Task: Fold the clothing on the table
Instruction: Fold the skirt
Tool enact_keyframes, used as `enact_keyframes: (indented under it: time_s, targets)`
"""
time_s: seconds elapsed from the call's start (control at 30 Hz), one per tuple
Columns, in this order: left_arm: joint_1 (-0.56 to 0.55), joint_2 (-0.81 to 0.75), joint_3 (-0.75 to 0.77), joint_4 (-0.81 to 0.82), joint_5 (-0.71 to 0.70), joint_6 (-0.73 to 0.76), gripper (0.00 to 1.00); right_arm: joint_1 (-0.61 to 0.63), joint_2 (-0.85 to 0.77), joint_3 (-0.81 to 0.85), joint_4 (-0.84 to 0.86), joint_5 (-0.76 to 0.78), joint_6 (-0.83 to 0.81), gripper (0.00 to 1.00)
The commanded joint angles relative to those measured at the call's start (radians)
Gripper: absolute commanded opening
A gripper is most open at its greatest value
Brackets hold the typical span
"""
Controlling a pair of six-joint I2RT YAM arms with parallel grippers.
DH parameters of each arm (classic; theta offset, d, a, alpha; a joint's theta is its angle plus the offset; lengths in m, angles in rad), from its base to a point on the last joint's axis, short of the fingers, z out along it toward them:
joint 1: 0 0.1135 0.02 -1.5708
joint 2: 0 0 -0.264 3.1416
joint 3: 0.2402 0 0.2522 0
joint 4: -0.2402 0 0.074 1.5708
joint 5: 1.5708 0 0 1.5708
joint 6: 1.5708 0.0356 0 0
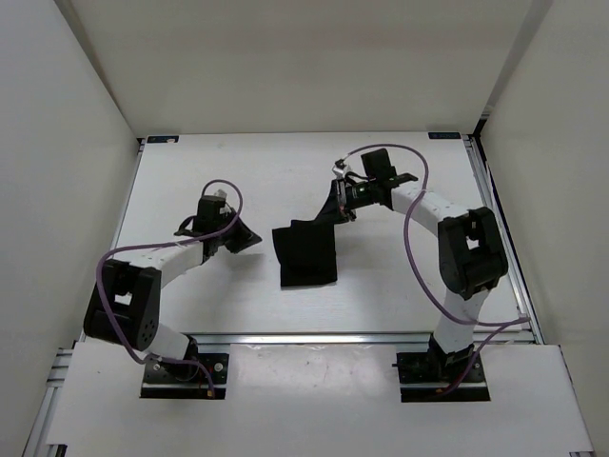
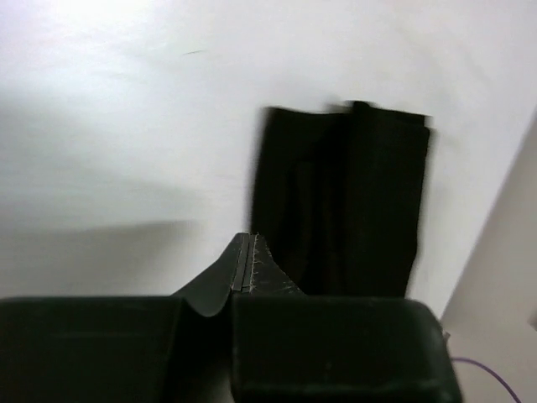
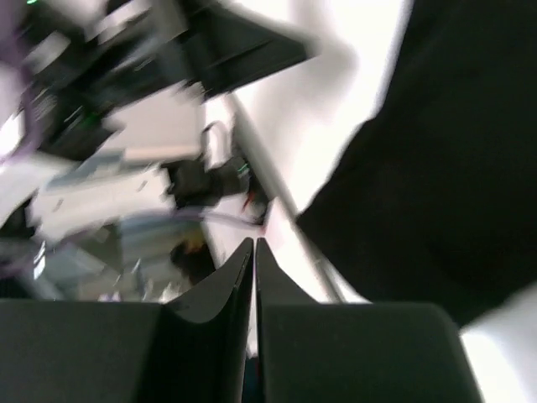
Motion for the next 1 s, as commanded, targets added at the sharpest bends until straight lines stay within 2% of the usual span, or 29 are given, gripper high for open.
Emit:
enact_keyframes:
  time_s: [0.0, 0.1, 0.2, 0.23, 0.33, 0.47, 0.57, 0.8, 0.97]
  targets:
    - [-0.05, -0.044, 0.052, -0.001, 0.044, 0.005, 0.0, 0.029, 0.031, 0.113, -0.277, 0.216, -0.164, 0.13]
    - [-0.064, -0.039, 0.004, 0.056, 0.061, -0.035, 0.0, 0.066, 0.116, 0.23, -0.386, 0.351, -0.231, 0.3]
    - [-0.072, -0.035, -0.041, 0.146, 0.087, -0.079, 0.0, 0.107, 0.196, 0.349, -0.476, 0.508, -0.27, 0.32]
    - [-0.081, -0.024, -0.042, 0.16, 0.109, -0.101, 0.0, 0.118, 0.209, 0.383, -0.503, 0.546, -0.278, 0.29]
    - [-0.107, 0.001, 0.019, 0.218, 0.128, -0.115, 0.03, 0.124, 0.267, 0.437, -0.575, 0.581, -0.291, 0.26]
    - [-0.115, 0.048, 0.116, 0.211, 0.114, -0.087, 0.32, 0.136, 0.213, 0.365, -0.545, 0.603, -0.294, 0.24]
    - [-0.097, 0.111, 0.148, 0.237, 0.145, -0.076, 0.44, 0.135, 0.157, 0.302, -0.528, 0.604, -0.284, 0.24]
    - [-0.147, 0.249, 0.246, 0.172, 0.143, 0.012, 0.51, 0.092, 0.025, 0.189, -0.533, 0.632, -0.288, 0.24]
    - [-0.198, 0.321, 0.251, 0.2, 0.139, 0.003, 0.51, 0.038, -0.078, 0.126, -0.513, 0.627, -0.284, 0.26]
